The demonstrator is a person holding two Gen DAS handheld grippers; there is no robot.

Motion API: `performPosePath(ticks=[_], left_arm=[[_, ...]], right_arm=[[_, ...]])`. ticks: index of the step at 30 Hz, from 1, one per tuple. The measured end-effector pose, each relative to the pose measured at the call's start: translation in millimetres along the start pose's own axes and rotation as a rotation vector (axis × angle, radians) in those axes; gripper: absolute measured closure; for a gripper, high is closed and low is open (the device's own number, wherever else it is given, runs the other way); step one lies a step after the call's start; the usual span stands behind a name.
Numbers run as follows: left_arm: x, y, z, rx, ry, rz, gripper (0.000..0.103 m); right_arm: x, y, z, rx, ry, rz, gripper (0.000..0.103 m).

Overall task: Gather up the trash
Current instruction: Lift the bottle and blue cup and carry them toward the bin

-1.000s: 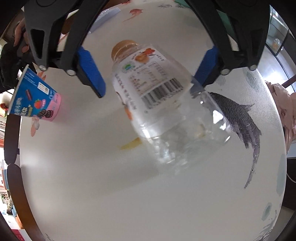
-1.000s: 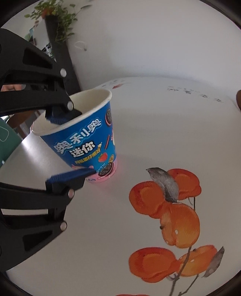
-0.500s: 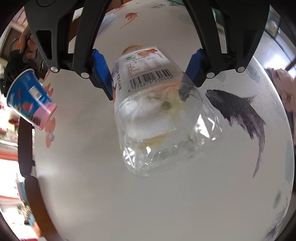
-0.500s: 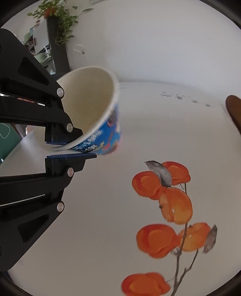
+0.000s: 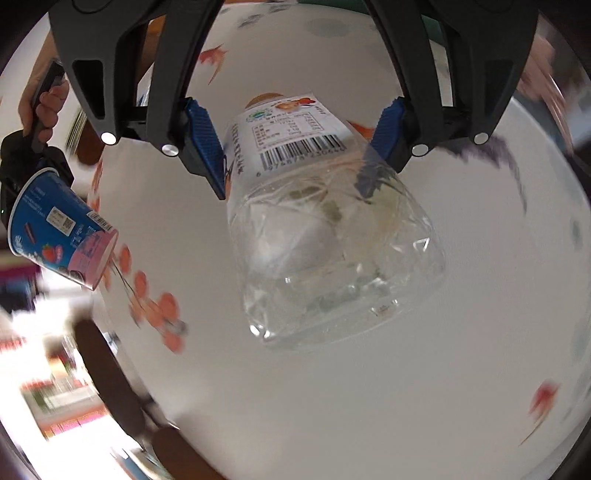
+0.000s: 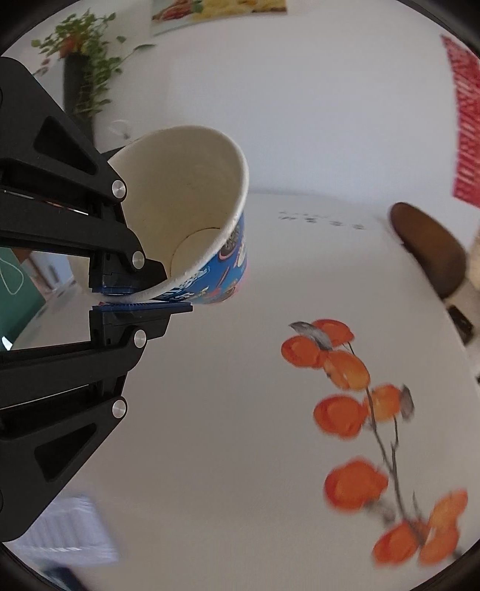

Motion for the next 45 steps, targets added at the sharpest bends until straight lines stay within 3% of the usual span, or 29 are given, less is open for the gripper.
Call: performPosePath(ticks=[6, 9, 12, 19, 27, 31, 33, 36, 42, 45], left_arm=[[67, 7, 3, -0.059, 0.337, -0.071, 0.036], [102, 13, -15, -0.107, 0.499, -0.11, 0.036], [141, 17, -45, -0.156, 0.648, -0.148, 0.036], [214, 6, -167, -0.272, 0.976, -0.262, 0.036], [256, -19, -362, -0.437, 1.284, -0.38, 0.036], [254, -30, -467, -0.537, 1.416, -0.435, 0.036], [241, -33, -519, -0.58, 1.499, -0.438, 0.036], [219, -23, -583, -0.66, 1.602, -0.411, 0.036], [160, 37, -681, -0.774, 1.757, -0.275, 0.036], [140, 84, -719, -0.768, 1.826, -0.228, 0.036]], right_arm=[[34, -78, -66, 0.241, 0.153, -0.022, 0.099], [56, -110, -106, 0.355, 0.241, -0.028, 0.099], [88, -151, -172, 0.478, 0.352, -0.032, 0.099], [148, -230, -328, 0.716, 0.568, -0.065, 0.099], [196, -294, -543, 0.968, 0.798, -0.094, 0.099], [219, -300, -637, 1.044, 0.907, -0.107, 0.099], [234, -295, -680, 1.049, 0.97, -0.138, 0.099], [268, -275, -750, 1.064, 1.093, -0.116, 0.099], [340, -205, -828, 1.013, 1.282, -0.09, 0.099], [388, -165, -850, 0.995, 1.357, -0.055, 0.099]])
Point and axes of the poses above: each gripper's, at about its wrist camera, not at the fingertips, and y roughly the way its jaws point, x to its right, z to its top, the point moved 7 cm from there along y, roughly the way its jaws point, and after that the axes turned 6 degrees about x, right-handed, at the moved point
